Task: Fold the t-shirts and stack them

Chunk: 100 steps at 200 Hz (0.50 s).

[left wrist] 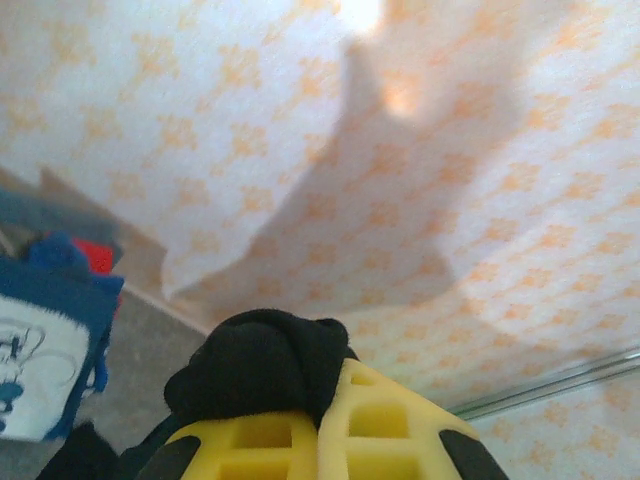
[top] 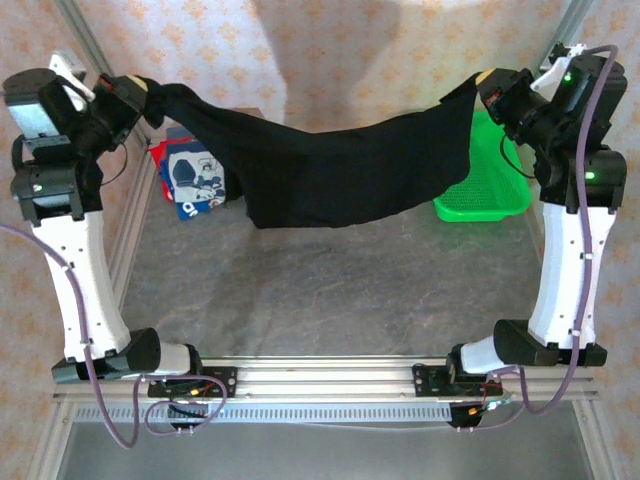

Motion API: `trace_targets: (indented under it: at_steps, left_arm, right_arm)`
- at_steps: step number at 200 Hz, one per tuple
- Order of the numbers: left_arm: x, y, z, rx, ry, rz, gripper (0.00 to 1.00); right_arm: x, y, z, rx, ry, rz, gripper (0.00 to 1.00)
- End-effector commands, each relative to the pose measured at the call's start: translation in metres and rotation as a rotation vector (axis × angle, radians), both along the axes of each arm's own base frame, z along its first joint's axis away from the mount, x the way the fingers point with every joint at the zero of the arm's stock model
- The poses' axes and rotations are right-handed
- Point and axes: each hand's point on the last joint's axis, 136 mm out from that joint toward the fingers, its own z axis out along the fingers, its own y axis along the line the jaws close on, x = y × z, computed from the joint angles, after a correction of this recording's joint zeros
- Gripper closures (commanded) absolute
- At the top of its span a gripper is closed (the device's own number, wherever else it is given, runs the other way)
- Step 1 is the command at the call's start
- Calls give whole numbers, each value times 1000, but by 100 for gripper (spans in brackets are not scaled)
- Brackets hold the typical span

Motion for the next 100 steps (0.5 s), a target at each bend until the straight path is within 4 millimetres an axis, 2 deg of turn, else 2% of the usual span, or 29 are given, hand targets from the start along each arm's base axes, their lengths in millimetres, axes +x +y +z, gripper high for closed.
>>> trace_targets:
  at_steps: [1,18,45,76,100]
  left_arm:
    - [-28,-6,31,47,-81,21,100]
    - [-34,-14,36,52,-97,0,100]
    - [-38,-29,30,42,-99,-52,100]
    - [-49,-41,13,16,-76,-83,100]
    - [-59,-48,-5,-52,-49,-99,100]
  right_arm:
    - [-36,6,35,60,-82,59,100]
    - [-48,-2,46,65,-111,39,100]
    - [-58,-10,55,80,-128,30,100]
    - [-66,-15,63,106,-143,38,100]
    - [-73,-25,77,147,-168,36,100]
